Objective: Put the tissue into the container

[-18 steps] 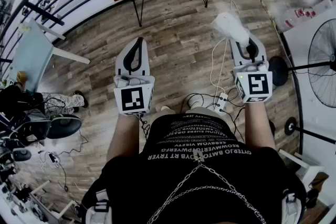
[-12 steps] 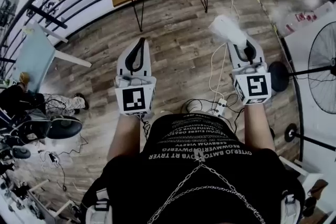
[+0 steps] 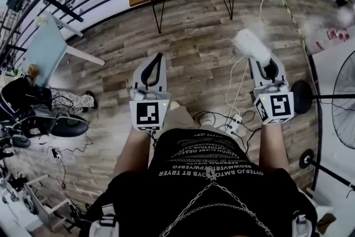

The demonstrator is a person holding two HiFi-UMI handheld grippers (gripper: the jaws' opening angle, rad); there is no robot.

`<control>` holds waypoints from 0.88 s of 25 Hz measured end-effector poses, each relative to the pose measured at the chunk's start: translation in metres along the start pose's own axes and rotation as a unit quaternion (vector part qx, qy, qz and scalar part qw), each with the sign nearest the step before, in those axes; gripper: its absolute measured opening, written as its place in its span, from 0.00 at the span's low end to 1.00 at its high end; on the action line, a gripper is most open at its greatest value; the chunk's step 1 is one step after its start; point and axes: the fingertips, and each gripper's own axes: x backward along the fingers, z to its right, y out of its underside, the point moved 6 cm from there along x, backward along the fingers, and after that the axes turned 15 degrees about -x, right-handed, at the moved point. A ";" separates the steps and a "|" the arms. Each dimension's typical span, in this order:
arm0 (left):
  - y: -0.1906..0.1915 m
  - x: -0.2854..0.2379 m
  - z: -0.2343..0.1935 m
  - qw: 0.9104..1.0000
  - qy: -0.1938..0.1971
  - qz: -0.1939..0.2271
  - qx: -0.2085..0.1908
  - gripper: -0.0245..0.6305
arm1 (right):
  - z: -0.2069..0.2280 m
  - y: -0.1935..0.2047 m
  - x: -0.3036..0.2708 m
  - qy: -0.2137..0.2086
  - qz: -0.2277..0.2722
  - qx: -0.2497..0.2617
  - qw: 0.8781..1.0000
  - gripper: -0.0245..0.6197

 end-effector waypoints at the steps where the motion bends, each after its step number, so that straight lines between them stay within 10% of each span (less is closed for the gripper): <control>1: 0.004 -0.002 -0.004 1.000 0.001 -0.004 0.001 0.08 | 0.000 0.004 -0.005 -0.002 -0.004 -0.003 1.000 0.21; 22: 0.059 -0.145 -0.177 0.999 0.023 0.030 0.016 0.08 | -0.041 -0.025 -0.211 0.018 -0.009 -0.032 0.999 0.21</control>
